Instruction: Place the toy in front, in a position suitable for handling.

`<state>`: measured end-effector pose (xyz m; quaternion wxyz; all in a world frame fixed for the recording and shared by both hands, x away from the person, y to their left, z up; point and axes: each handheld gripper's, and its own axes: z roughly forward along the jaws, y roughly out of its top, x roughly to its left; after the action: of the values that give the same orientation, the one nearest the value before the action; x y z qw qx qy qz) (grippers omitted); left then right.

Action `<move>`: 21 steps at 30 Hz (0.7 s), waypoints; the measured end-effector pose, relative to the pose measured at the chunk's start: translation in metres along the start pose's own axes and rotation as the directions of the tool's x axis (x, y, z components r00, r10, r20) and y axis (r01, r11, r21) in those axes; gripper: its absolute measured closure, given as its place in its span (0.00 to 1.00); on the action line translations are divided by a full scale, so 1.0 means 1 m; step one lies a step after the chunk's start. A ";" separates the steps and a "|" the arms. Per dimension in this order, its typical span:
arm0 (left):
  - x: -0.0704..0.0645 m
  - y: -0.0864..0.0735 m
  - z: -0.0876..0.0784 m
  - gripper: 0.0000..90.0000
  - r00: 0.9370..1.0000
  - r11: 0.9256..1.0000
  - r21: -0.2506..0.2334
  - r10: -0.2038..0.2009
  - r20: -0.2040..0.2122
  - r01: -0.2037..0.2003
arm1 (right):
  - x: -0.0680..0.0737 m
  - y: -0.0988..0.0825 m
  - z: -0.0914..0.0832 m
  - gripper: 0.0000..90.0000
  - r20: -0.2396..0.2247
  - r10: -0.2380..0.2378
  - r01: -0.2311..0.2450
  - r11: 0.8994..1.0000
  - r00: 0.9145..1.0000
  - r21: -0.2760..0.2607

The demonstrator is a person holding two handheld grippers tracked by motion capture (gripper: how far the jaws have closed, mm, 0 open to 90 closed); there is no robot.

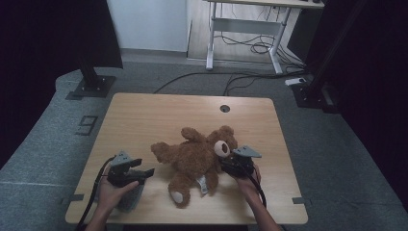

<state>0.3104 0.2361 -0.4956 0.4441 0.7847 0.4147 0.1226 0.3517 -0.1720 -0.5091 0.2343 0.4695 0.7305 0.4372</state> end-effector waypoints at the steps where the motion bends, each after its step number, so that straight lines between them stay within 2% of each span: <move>1: -0.001 0.000 0.001 0.30 1.000 1.000 0.001 0.001 0.003 -0.001 | -0.002 0.000 0.001 0.43 -0.006 0.009 -0.009 1.000 1.000 0.000; 7: -0.014 0.003 0.009 0.31 0.999 1.000 0.002 0.021 0.043 -0.021 | -0.002 0.002 0.006 0.43 -0.002 0.019 -0.019 1.000 1.000 -0.013; 12: -0.028 0.007 0.025 0.31 0.997 0.999 0.024 0.042 0.071 -0.043 | -0.002 0.002 0.006 0.44 -0.002 0.026 -0.026 1.000 1.000 -0.016; 18: -0.044 0.023 0.047 0.32 0.993 0.999 0.020 0.035 0.111 -0.037 | -0.002 0.002 0.006 0.45 -0.005 0.021 -0.021 1.000 1.000 -0.019; 21: -0.050 0.030 0.060 0.32 0.995 0.999 0.031 0.038 0.091 -0.041 | -0.001 0.001 0.006 0.45 -0.005 0.023 -0.023 0.999 1.000 -0.023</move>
<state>0.3288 0.1543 -0.4976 0.4468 0.8047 0.3807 0.0888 0.3575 -0.1703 -0.5116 0.2327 0.4741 0.7204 0.4496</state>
